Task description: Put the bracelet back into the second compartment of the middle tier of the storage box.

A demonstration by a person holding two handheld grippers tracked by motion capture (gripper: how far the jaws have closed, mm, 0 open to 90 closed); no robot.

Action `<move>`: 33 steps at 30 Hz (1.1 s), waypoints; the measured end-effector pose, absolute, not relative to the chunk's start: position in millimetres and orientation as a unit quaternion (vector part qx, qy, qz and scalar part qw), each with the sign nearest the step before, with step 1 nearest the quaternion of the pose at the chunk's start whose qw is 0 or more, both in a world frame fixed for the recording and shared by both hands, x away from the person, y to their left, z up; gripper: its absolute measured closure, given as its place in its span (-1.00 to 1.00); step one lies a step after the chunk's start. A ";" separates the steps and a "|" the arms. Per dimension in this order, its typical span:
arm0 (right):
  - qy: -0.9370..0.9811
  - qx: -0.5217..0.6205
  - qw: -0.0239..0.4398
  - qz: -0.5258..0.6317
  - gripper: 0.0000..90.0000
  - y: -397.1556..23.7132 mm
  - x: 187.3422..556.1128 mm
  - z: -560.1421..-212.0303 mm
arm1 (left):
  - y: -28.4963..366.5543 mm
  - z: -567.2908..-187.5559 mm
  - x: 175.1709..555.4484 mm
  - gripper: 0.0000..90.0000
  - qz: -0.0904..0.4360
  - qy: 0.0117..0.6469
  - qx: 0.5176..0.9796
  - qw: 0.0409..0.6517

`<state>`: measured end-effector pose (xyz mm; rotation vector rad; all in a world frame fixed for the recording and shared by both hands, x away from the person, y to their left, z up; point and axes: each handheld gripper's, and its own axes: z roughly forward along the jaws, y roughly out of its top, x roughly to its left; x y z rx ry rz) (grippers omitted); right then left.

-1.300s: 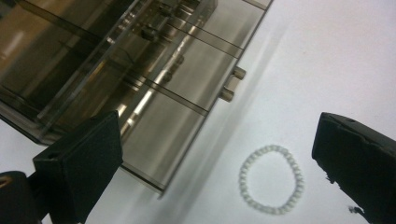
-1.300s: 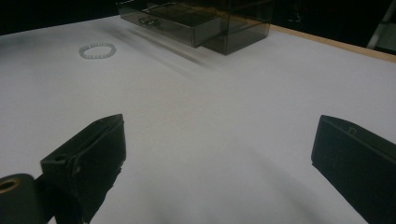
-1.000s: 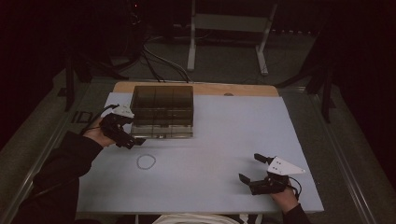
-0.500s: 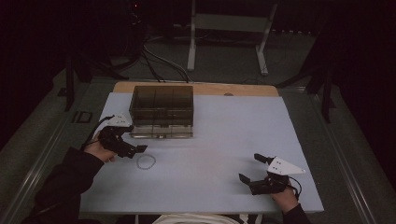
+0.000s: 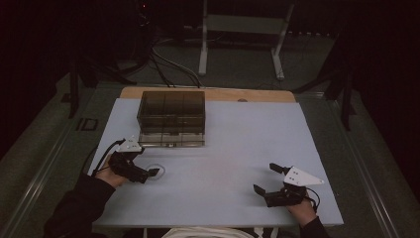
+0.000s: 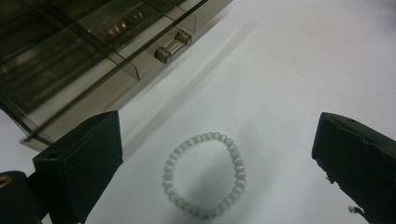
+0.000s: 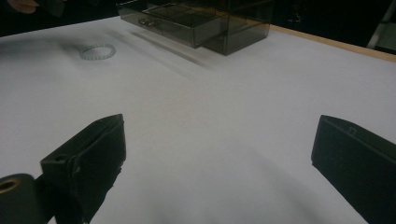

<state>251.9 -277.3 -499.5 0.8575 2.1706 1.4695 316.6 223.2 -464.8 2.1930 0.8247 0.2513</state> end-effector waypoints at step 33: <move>0.776 0.301 0.190 0.520 -0.94 -276.4 251.4 -499.9 | 232.6 -504.3 303.8 -0.08 0.170 0.402 0.833 0.341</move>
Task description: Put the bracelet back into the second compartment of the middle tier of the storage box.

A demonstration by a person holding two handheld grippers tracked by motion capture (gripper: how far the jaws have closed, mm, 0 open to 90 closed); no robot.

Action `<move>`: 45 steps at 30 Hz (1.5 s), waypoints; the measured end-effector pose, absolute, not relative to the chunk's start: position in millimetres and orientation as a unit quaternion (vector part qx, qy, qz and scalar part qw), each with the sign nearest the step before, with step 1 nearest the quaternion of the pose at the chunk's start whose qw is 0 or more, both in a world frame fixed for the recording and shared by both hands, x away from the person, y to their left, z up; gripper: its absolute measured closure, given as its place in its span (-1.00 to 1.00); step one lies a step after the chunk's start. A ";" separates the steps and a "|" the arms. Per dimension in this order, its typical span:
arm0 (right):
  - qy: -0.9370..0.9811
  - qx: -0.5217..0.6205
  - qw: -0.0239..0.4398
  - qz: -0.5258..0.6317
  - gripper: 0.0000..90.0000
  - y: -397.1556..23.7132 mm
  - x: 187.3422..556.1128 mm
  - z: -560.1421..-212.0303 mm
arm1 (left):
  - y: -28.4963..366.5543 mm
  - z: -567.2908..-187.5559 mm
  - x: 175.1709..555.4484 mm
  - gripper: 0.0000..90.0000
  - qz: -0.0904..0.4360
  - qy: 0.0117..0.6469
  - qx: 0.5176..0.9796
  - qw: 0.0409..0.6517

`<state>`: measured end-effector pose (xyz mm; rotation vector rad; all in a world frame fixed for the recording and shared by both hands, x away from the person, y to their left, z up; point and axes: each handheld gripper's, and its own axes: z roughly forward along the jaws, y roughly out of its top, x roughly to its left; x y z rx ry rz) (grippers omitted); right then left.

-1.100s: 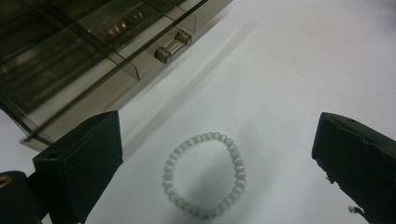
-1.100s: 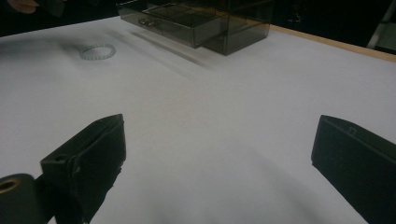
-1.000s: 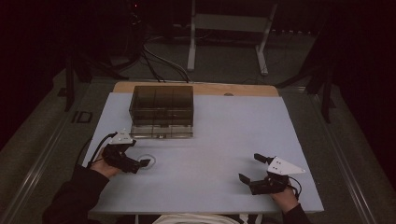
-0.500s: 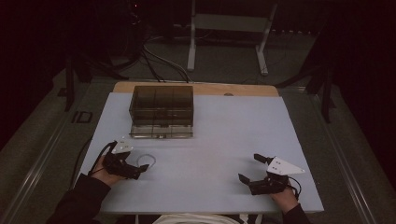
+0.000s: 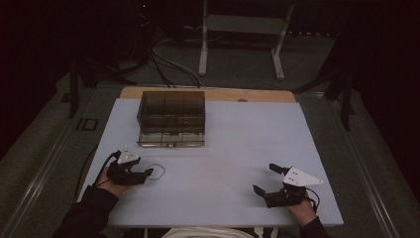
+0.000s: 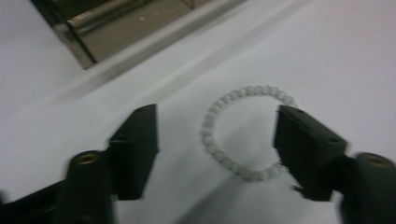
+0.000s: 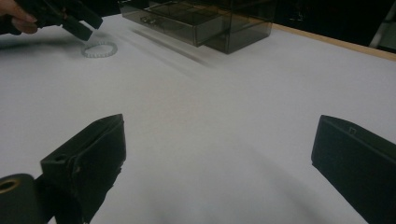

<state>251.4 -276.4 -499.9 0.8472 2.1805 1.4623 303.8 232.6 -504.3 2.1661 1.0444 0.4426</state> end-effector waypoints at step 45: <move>0.775 0.307 0.187 0.520 -0.94 -277.0 251.5 -500.0 | 213.2 -509.2 304.0 0.94 0.137 0.397 0.850 0.316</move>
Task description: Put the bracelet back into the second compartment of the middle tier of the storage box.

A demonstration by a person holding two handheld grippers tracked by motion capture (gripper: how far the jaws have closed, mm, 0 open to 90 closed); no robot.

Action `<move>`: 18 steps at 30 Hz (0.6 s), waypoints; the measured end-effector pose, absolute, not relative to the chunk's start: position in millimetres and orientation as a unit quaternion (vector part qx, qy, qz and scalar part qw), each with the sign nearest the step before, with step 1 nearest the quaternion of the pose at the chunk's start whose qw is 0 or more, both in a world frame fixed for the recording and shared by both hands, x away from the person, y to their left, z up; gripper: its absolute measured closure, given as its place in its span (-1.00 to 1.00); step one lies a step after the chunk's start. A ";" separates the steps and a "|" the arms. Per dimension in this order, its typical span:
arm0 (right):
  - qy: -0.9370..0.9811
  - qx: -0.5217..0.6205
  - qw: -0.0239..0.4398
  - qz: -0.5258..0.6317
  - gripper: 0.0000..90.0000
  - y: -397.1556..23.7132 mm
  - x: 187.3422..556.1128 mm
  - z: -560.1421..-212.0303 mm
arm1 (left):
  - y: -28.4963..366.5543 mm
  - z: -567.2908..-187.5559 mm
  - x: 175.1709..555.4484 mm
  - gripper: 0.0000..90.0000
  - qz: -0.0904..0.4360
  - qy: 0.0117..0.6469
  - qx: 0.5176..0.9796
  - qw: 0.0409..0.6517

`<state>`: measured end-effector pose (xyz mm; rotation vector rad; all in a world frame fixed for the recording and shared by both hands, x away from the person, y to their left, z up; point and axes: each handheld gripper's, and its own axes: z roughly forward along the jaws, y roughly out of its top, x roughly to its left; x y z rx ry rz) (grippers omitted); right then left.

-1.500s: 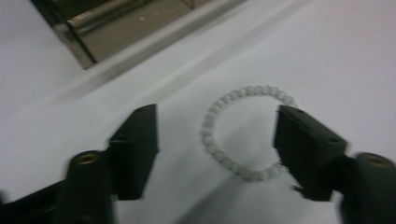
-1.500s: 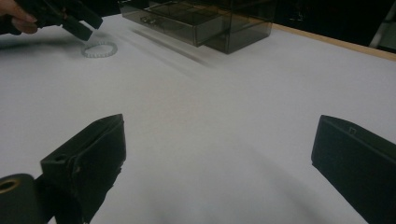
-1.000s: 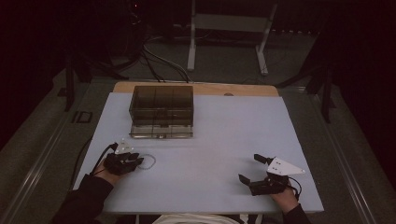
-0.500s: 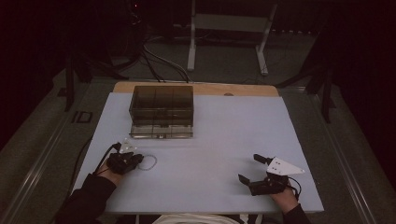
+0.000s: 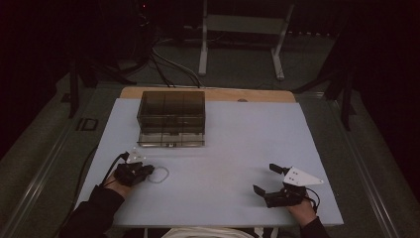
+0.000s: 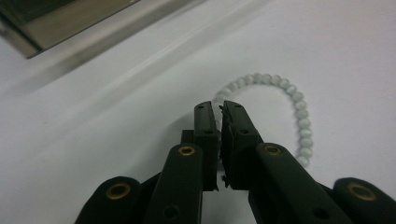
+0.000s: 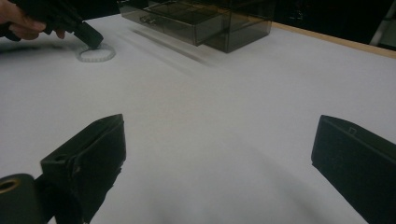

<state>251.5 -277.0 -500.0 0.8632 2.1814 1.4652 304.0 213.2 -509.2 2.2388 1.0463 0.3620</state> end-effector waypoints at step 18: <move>0.774 0.309 0.187 0.520 -0.94 -277.4 252.1 -500.4 | 206.0 -485.3 297.7 0.94 0.137 0.384 0.847 0.340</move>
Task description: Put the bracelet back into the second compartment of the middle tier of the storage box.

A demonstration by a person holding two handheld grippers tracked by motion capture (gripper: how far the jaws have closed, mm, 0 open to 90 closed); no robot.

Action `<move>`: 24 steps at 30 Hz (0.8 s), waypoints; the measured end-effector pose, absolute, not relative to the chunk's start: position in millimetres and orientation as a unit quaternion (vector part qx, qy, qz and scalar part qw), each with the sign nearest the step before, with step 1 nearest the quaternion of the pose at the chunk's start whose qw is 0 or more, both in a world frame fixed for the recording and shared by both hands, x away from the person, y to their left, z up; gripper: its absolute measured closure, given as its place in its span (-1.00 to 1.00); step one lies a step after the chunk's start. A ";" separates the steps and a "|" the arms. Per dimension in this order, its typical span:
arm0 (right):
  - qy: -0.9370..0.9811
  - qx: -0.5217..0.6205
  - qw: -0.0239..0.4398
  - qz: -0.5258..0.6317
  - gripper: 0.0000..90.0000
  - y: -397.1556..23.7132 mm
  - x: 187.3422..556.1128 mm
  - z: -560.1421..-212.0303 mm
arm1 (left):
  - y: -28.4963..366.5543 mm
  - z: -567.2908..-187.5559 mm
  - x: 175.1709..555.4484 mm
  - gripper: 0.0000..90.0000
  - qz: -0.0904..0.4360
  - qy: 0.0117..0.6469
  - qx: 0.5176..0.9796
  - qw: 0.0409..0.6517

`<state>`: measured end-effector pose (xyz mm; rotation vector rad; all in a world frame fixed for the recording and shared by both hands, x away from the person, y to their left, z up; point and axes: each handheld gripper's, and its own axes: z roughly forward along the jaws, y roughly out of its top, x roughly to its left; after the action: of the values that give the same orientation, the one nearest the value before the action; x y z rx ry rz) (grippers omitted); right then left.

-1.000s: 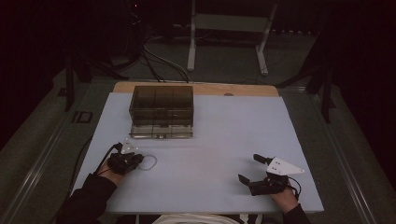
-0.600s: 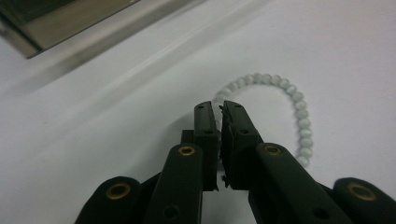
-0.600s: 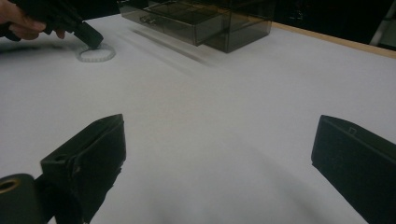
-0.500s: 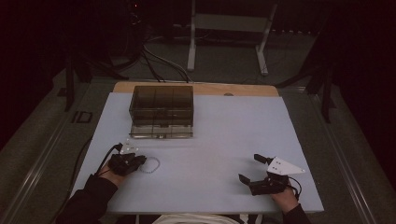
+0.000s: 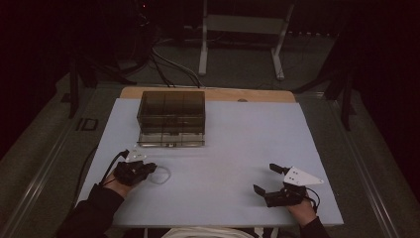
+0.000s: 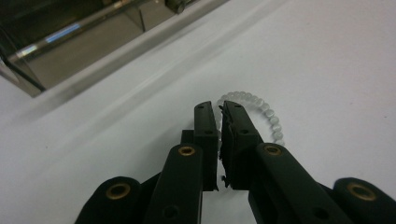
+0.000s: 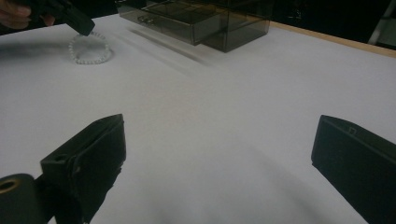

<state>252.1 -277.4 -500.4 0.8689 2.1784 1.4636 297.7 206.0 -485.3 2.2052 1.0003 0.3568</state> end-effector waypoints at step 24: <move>0.775 0.306 0.190 0.519 -0.94 -277.4 251.0 -499.6 | 195.8 -455.9 297.6 0.94 0.126 0.345 0.863 0.347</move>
<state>251.0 -277.4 -499.6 0.8613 2.1779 1.4603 297.6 195.8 -455.9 2.2390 0.8955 0.3270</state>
